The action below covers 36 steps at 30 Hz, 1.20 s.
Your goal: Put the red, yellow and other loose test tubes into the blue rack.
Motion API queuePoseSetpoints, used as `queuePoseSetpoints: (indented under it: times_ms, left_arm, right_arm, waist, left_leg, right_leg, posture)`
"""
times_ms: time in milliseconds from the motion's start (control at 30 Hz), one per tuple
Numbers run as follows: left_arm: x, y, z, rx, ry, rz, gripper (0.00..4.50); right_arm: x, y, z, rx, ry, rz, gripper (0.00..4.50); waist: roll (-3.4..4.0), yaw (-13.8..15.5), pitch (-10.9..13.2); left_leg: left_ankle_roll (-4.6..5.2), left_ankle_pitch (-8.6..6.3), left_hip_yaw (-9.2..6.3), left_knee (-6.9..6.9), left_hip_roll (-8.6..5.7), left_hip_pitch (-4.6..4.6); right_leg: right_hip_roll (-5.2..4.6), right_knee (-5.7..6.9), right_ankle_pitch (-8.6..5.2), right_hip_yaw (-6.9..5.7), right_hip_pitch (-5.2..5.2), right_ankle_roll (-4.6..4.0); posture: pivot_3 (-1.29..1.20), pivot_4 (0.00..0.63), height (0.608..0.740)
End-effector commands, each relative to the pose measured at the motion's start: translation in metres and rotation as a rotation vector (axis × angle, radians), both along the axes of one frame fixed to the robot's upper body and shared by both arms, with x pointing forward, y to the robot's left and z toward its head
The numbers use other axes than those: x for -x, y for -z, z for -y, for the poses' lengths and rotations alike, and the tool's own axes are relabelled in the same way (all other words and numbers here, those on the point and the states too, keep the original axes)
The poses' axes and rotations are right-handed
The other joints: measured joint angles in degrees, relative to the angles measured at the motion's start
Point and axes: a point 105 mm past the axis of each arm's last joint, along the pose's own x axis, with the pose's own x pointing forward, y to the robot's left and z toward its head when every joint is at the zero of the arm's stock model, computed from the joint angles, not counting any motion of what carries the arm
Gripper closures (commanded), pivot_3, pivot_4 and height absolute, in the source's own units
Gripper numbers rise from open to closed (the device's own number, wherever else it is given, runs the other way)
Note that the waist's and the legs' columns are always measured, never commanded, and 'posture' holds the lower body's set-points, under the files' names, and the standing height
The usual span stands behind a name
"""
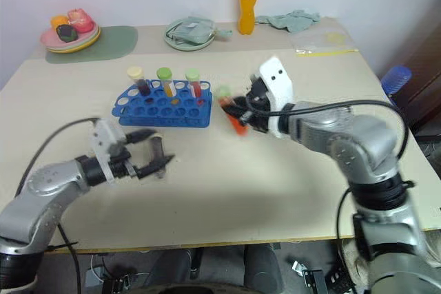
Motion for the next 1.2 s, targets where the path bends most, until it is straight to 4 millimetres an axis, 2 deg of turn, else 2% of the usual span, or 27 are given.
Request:
queuePoseSetpoints:
  times_ms: [33, 133, 200, 300, 467, 800, 1200]
  left_arm:
    - [-0.013, -0.01, -0.032, 0.039, -0.175, 0.055, 0.0]
    - [-0.016, -0.006, -0.048, 0.009, -0.235, 0.056, 0.0]
    - [-0.016, -0.007, -0.059, 0.001, -0.262, 0.056, 0.0]
    - [-0.014, -0.006, -0.069, -0.017, -0.283, 0.049, 0.0]
    - [-0.002, 0.007, -0.074, -0.056, -0.267, -0.002, 0.0]
    - [0.019, 0.017, -0.053, -0.025, -0.136, -0.092, 0.0]
    - [0.022, 0.017, -0.046, -0.018, -0.102, -0.112, 0.0]
  right_arm:
    - [-0.012, -0.013, -0.021, -0.199, 0.06, 0.171, 3.73]
    - [-0.023, -0.004, -0.049, -0.26, 0.076, 0.235, 3.73]
    - [-0.038, 0.005, -0.064, -0.282, 0.121, 0.238, 3.73]
    - [-0.049, 0.016, -0.076, -0.282, 0.144, 0.252, 3.73]
    - [-0.051, 0.026, -0.089, -0.281, 0.115, 0.267, 3.73]
    - [-0.05, 0.046, -0.099, -0.264, 0.101, 0.236, 3.73]
    - [-0.061, 0.055, -0.094, -0.25, 0.146, 0.221, 3.73]
  waist:
    - [0.0, -0.1, 0.0]
    - [0.02, -0.3, 0.0]
    - [0.01, -0.7, 0.0]
    - [0.02, -1.1, 0.0]
    - [0.04, -1.6, 0.0]
    - [0.06, -1.6, 0.0]
    - [0.07, -1.6, 0.0]
  left_leg:
    - [-0.03, 0.02, -0.01, -0.01, -0.02, 0.03]
    - [-0.16, 0.09, -0.02, -0.08, -0.02, 0.03]
    - [-0.37, 0.22, -0.01, -0.09, -0.03, 0.04]
    - [-0.52, 0.3, -0.08, -0.12, -0.03, 0.04]
    - [-0.53, 0.3, -0.13, -0.2, -0.04, 0.04]
    - [-0.43, 0.25, -0.11, -0.23, -0.03, 0.05]
    - [-0.45, 0.26, -0.11, -0.22, -0.03, 0.06]
  right_leg:
    - [-0.01, 0.03, 0.01, 0.02, 0.0, 0.01]
    - [0.0, 0.13, 0.01, 0.06, -0.12, 0.0]
    - [0.0, 0.17, 0.02, 0.08, -0.14, -0.01]
    - [0.02, 0.24, 0.02, 0.07, -0.17, -0.03]
    - [0.02, 0.27, 0.02, 0.08, -0.22, -0.04]
    - [0.02, 0.58, 0.0, 0.16, -0.44, -0.08]
    - [0.02, 0.6, -0.01, 0.16, -0.46, -0.09]
  posture:
    - [0.0, 0.15, 0.74]
    - [0.0, 0.15, 0.74]
    - [0.0, 0.15, 0.74]
    - [0.0, 0.15, 0.74]
    - [0.0, 0.15, 0.74]
    - [0.0, 0.15, 0.74]
    - [0.0, 0.15, 0.74]
